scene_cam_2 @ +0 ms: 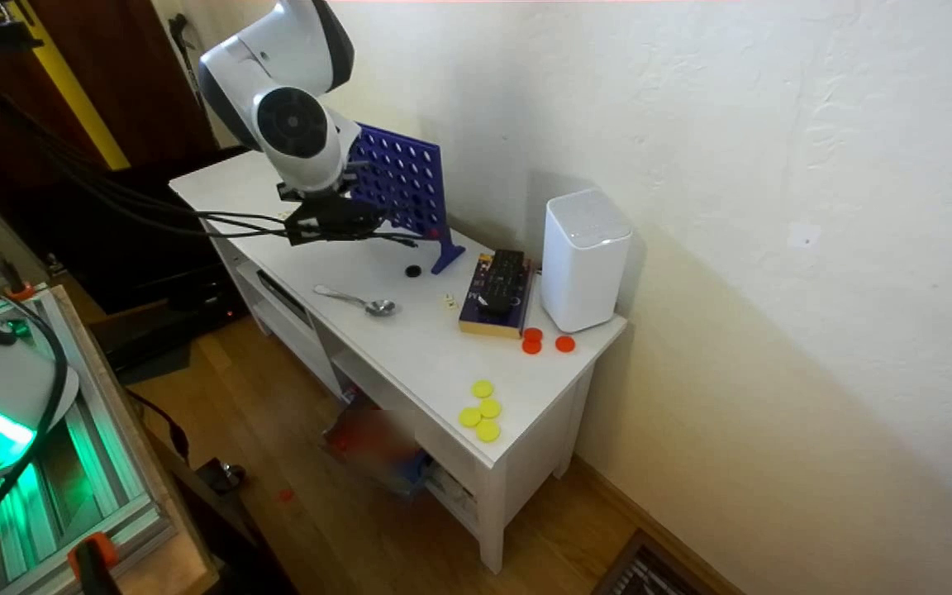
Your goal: Move the white mug to the left
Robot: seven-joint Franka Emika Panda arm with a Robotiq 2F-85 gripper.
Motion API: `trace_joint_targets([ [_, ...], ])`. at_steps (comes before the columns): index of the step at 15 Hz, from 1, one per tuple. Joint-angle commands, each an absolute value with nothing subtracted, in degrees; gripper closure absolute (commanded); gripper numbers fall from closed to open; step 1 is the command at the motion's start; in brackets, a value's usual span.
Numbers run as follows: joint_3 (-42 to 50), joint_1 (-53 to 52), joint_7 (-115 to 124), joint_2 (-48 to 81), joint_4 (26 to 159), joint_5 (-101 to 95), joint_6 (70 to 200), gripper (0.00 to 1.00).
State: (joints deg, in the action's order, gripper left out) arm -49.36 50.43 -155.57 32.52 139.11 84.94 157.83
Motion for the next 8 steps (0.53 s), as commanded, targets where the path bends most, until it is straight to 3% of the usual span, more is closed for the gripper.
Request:
trace_joint_targets([
  [1, -52.0, 54.5, -156.7, 35.5, 138.5, 83.6, 157.2, 0.96],
  [8, -53.8, 56.9, -156.9, 44.7, 137.0, 78.4, 163.5, 0.96],
])
